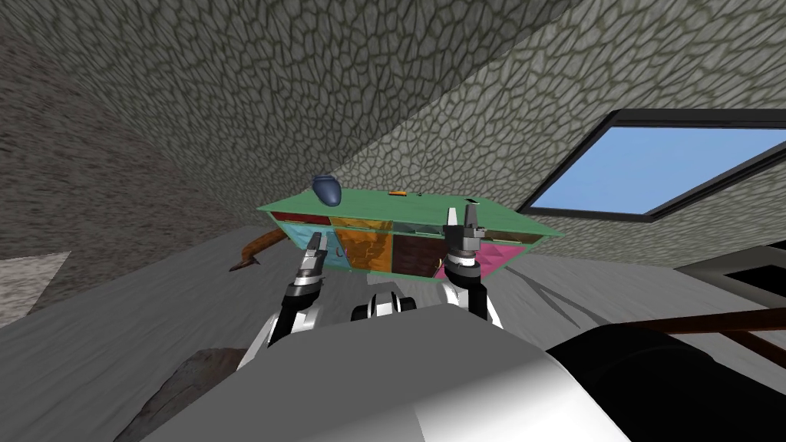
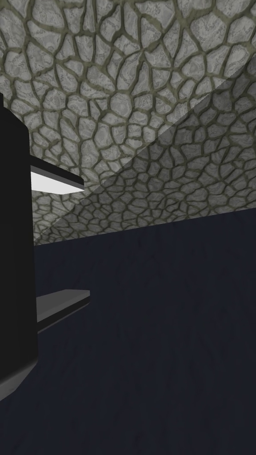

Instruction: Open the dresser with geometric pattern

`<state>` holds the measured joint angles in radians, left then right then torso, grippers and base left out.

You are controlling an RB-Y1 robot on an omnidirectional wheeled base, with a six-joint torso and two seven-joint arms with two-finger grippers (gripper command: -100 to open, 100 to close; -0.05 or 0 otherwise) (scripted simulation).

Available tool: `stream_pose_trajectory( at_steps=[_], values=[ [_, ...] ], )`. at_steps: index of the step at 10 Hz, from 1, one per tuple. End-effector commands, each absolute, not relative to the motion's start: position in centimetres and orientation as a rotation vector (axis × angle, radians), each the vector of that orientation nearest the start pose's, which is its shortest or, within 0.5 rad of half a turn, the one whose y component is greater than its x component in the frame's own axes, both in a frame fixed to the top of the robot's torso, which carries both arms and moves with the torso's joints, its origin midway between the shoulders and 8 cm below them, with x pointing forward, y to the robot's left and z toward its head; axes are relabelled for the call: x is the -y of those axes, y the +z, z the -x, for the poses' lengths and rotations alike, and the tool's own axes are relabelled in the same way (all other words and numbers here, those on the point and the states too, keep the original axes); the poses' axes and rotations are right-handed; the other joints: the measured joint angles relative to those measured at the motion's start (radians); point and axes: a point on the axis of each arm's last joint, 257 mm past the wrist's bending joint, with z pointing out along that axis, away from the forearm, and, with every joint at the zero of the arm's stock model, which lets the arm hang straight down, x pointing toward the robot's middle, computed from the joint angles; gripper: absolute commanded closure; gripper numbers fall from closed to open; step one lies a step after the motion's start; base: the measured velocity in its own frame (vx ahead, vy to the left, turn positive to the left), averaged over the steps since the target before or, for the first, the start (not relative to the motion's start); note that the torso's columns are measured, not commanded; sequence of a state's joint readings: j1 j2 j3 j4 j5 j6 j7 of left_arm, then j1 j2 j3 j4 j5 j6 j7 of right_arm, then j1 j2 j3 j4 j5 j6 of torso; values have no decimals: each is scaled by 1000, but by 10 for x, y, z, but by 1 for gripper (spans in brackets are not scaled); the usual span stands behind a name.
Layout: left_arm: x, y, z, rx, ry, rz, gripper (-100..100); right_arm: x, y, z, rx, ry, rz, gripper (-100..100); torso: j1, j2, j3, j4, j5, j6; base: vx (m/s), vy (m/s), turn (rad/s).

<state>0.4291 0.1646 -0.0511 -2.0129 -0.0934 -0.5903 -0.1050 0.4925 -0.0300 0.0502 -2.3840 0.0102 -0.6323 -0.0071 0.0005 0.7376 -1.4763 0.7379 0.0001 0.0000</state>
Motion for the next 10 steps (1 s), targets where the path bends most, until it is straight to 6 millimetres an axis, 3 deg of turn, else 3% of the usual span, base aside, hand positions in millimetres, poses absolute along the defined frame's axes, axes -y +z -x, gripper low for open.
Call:
stream_pose_trajectory(
  at_steps=[1, 10],
  values=[
    [-243, -82, -387, -936, -1172, 492, -100, 249, 92, -297, -469, 1409, -443, 0, 0, 1, 0, 0, 0, 0, 88, 7, -4],
    [-245, -141, -396, -995, -1128, 469, -100, 249, 92, -297, -469, 1409, -443, 0, -1, 0, 0, 0, 0, 0, 68, 11, -3]
  ],
)
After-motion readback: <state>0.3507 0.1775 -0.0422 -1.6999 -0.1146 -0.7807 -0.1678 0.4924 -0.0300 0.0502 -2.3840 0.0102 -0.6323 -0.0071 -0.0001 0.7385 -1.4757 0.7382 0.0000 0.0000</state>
